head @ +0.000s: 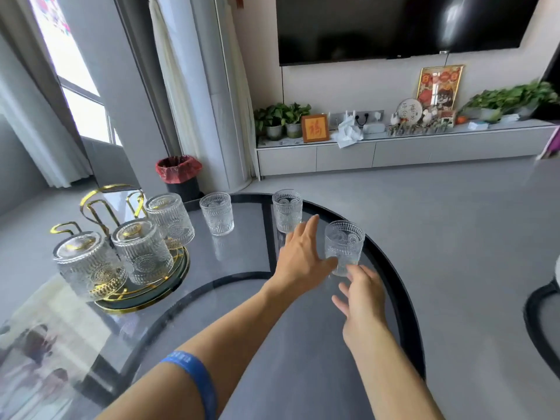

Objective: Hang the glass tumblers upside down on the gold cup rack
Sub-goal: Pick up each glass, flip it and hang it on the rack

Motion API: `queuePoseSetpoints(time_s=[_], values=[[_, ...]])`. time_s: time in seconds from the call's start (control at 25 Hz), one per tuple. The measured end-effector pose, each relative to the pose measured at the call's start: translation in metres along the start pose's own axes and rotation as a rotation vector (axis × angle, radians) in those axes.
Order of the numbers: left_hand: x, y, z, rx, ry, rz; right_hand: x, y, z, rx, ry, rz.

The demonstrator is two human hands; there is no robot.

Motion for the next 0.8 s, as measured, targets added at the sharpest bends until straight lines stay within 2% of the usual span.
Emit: queuePoseSetpoints(time_s=[0.12, 0.32, 0.48, 0.56, 0.72, 0.8], values=[[0.026, -0.014, -0.044, -0.084, 0.094, 0.060, 0.011, -0.008, 0.007, 0.107, -0.044, -0.183], [0.036, -0.008, -0.058, -0.220, -0.056, 0.158, 0.014, -0.011, -0.001, 0.121, -0.033, -0.260], [0.014, 0.005, -0.032, -0.223, -0.073, 0.163, 0.006, -0.028, -0.012, 0.190, -0.004, -0.322], [-0.007, 0.017, -0.011, -0.325, -0.085, 0.203, -0.001, -0.033, -0.020, 0.270, 0.080, -0.359], [-0.045, 0.047, 0.054, -0.485, -0.123, 0.255, -0.043, -0.031, -0.052, 0.290, 0.492, -0.388], [-0.060, 0.061, 0.092, -0.499, -0.119, 0.236, -0.073, -0.037, -0.065, 0.313, 0.607, -0.373]])
Point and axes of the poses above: each hand's wrist, its own x-axis towards the middle knuckle, its own z-axis out of the back of the hand, y = z × x, the point moved 8 cm from there along x, towards the middle knuckle, and after that the axes turned 8 degrees about -y, right-handed, at the moved point
